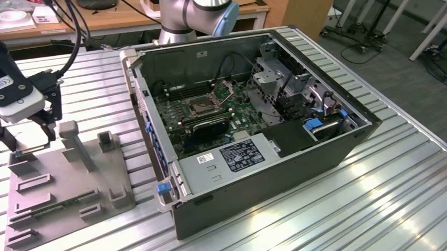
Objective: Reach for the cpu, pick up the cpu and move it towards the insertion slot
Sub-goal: 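Pick up the cpu and move it towards the insertion slot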
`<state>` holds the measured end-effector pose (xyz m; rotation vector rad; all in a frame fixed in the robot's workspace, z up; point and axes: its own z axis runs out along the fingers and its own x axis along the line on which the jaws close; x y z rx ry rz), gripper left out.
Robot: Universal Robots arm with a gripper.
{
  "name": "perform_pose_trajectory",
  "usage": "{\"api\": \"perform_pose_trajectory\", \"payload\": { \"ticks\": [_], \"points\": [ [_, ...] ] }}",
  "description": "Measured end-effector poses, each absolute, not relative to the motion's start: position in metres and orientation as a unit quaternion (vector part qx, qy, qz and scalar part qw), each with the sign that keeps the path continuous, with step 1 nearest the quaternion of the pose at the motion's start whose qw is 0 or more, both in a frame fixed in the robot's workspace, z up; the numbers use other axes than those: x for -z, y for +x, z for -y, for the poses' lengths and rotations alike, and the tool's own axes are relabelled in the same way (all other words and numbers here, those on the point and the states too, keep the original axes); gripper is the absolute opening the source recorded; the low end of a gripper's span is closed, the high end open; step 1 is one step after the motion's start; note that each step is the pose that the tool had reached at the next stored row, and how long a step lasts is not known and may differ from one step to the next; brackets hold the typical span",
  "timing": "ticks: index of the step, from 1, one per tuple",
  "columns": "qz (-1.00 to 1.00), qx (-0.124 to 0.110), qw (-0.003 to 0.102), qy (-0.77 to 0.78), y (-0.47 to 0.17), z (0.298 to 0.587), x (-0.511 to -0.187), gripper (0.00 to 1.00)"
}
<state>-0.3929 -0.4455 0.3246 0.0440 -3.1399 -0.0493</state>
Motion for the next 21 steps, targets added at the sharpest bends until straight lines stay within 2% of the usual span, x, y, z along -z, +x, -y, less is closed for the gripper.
{"api": "perform_pose_trajectory", "payload": {
  "ticks": [21],
  "points": [
    [1.000, 0.016, 0.000, 0.014, -0.381, 0.445, -0.338, 0.54]
  ]
}}
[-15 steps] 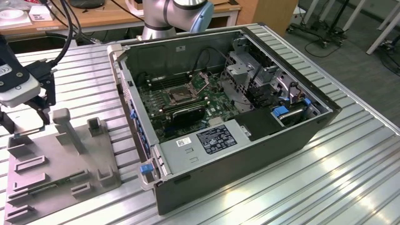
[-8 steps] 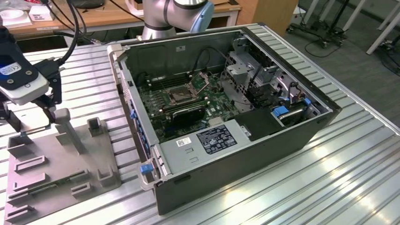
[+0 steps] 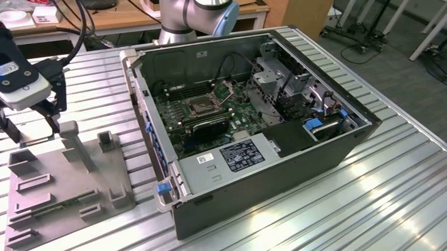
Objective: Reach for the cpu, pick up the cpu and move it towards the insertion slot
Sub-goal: 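Pick up the cpu and move it towards the insertion slot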
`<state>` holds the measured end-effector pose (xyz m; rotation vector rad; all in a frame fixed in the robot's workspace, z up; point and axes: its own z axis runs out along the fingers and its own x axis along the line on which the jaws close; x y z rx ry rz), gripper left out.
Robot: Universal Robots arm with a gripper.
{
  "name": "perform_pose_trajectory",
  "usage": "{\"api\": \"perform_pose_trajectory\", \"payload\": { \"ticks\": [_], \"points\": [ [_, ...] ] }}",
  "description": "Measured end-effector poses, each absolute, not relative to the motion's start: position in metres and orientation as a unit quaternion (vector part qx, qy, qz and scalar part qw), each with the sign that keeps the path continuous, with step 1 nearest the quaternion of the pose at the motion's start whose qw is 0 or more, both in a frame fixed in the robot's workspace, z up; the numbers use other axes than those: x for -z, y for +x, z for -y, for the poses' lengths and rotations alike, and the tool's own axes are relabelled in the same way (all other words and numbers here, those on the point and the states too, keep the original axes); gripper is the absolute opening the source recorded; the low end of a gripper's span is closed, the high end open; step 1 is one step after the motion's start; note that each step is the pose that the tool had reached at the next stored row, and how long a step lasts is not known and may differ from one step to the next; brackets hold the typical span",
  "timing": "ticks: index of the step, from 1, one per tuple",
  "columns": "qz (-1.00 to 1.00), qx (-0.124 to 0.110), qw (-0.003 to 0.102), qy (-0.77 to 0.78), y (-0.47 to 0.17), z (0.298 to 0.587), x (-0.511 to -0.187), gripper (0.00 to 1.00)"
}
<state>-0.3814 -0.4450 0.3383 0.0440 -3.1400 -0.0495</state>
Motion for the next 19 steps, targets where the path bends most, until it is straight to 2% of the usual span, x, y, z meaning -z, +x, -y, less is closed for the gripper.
{"api": "perform_pose_trajectory", "payload": {
  "ticks": [19],
  "points": [
    [1.000, 0.016, 0.000, 0.014, -0.381, 0.445, -0.371, 0.54]
  ]
}}
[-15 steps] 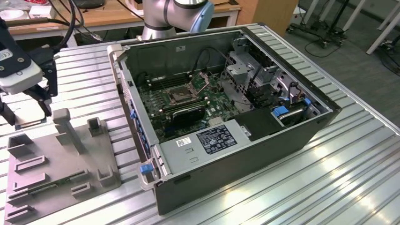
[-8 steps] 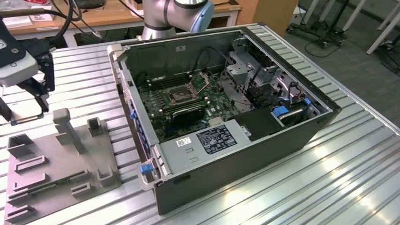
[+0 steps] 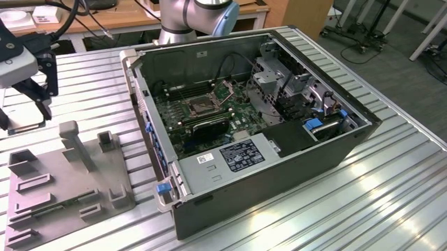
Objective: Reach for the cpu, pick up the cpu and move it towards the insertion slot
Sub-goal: 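Pick up the cpu and move it towards the insertion slot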
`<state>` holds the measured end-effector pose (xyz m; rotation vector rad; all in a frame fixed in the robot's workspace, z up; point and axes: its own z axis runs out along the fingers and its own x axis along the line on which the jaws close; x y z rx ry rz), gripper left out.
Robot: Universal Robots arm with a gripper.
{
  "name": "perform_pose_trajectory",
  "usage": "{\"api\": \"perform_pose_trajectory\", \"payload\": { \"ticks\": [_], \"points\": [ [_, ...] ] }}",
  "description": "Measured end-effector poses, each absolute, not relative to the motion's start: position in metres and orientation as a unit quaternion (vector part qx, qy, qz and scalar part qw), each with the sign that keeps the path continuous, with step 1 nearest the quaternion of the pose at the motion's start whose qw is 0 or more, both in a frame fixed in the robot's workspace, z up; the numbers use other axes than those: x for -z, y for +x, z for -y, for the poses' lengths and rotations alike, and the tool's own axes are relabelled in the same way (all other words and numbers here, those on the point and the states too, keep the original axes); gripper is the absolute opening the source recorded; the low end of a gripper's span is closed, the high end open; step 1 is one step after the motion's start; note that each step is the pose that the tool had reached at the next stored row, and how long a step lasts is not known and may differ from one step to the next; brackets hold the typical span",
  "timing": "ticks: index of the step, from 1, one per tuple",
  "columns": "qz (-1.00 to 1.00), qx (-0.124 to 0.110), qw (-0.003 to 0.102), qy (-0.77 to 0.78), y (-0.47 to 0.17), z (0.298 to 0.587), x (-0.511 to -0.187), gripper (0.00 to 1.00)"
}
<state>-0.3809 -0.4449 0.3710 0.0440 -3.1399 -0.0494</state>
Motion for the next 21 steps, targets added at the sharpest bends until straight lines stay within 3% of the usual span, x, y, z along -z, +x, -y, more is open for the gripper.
{"api": "perform_pose_trajectory", "payload": {
  "ticks": [21],
  "points": [
    [1.000, 0.016, 0.001, 0.014, -0.352, 0.445, -0.372, 0.54]
  ]
}}
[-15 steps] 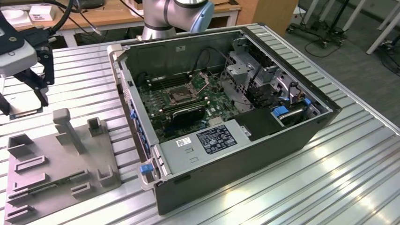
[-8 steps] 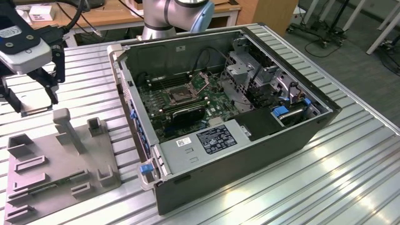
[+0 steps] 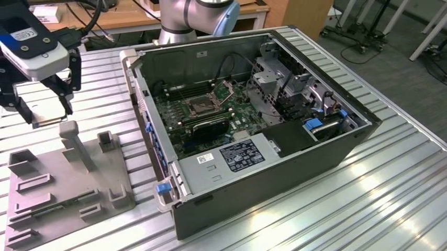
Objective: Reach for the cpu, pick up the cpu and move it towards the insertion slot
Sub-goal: 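Pick up the cpu and move it towards the insertion slot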
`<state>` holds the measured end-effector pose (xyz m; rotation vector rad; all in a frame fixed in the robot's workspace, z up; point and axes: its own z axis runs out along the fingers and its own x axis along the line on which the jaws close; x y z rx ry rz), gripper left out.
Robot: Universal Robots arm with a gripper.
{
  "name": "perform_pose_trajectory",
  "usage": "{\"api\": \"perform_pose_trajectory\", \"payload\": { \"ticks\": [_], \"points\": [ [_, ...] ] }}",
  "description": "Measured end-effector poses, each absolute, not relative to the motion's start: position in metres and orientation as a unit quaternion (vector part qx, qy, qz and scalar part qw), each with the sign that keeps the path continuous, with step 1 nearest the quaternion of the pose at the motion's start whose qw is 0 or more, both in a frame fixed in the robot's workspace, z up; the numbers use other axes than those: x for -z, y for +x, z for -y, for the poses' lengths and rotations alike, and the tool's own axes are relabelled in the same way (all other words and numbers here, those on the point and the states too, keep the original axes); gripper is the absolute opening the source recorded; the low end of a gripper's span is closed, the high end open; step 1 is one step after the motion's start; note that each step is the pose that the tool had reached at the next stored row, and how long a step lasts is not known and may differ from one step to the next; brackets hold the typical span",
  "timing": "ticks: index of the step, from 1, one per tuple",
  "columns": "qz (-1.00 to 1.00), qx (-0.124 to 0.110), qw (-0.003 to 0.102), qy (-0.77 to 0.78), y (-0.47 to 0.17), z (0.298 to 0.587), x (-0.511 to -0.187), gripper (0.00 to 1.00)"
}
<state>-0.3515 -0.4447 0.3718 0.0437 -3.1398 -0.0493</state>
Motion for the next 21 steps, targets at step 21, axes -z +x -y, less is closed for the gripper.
{"api": "perform_pose_trajectory", "payload": {
  "ticks": [21],
  "points": [
    [1.000, 0.016, 0.000, 0.014, -0.329, 0.444, -0.378, 0.54]
  ]
}}
